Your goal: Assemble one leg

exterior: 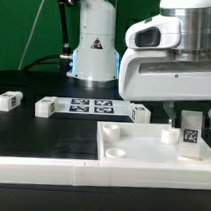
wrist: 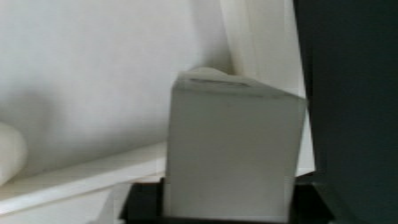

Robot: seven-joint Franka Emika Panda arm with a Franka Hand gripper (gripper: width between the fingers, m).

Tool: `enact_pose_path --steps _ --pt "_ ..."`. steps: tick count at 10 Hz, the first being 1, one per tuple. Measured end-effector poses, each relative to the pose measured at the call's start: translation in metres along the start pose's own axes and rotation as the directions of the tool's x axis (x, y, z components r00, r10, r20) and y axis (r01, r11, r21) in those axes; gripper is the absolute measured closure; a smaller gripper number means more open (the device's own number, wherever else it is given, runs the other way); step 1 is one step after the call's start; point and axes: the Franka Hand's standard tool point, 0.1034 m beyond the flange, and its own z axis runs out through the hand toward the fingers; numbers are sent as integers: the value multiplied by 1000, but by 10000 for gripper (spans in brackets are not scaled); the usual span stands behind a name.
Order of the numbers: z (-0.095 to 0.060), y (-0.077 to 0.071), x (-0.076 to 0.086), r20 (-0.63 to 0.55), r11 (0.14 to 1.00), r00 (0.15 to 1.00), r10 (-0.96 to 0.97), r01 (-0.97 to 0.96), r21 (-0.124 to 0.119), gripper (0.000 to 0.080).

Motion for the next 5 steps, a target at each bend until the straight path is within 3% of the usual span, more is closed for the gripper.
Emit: enact_pose_path --steps 1,5 --pt "-2 4 2 18 993 993 115 -115 24 509" --pt "2 8 2 22 875 876 482 -483 29 509"
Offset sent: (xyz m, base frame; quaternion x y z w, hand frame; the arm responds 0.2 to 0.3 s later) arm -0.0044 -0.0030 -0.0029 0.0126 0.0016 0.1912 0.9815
